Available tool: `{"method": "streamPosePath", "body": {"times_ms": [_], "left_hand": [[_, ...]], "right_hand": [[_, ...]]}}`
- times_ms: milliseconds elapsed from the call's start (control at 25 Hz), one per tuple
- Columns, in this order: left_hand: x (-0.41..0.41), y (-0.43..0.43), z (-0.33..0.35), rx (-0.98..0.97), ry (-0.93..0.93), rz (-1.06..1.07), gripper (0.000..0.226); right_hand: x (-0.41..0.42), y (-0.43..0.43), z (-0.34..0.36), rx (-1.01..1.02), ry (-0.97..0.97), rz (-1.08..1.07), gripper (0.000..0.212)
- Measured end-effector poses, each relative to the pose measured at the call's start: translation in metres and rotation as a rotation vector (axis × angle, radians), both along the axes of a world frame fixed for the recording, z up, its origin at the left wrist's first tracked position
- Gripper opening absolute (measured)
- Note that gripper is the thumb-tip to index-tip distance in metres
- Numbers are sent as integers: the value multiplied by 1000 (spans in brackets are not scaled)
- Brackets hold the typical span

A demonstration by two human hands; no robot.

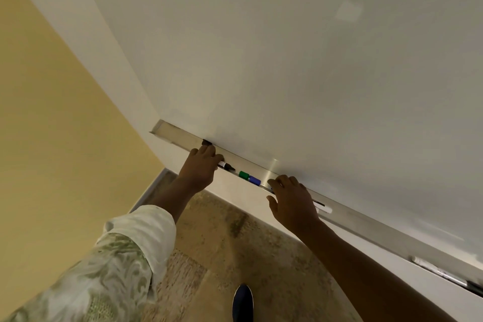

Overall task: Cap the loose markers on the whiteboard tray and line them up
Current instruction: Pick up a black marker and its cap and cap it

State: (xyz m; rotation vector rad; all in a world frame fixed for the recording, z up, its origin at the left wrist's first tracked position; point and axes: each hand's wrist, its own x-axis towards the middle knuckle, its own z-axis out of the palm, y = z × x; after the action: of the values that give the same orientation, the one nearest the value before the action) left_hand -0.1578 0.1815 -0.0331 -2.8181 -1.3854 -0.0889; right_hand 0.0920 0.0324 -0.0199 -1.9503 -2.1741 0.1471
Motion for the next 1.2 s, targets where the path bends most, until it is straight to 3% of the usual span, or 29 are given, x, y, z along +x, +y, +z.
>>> {"method": "streamPosePath", "body": {"times_ms": [240,400,560,640,800,920,1080,1200], "left_hand": [[-3,12,2,24,-25,-66,17],[5,7,11,-41,-230,-47,17],[36,-18,29,-312,-659,114,12],[50,-30,36,-551,-823,243,14],[62,-46,49,-907,-1098,279,7],[54,-38,45,-877,-989,300,7],[26,1,17,-299,-646,516,12],[15,23,3,-160,-460,601,22]], "right_hand": [[-15,13,0,25,87,-5,33],[-27,21,5,-1,274,-40,39],[-40,28,16,-35,543,-141,55],[-41,29,22,-39,607,-143,59],[-36,28,24,5,542,-169,39],[-31,24,23,-13,469,-187,28],[-18,11,20,-4,421,-165,26],[-10,1,16,14,398,-153,28]]}}
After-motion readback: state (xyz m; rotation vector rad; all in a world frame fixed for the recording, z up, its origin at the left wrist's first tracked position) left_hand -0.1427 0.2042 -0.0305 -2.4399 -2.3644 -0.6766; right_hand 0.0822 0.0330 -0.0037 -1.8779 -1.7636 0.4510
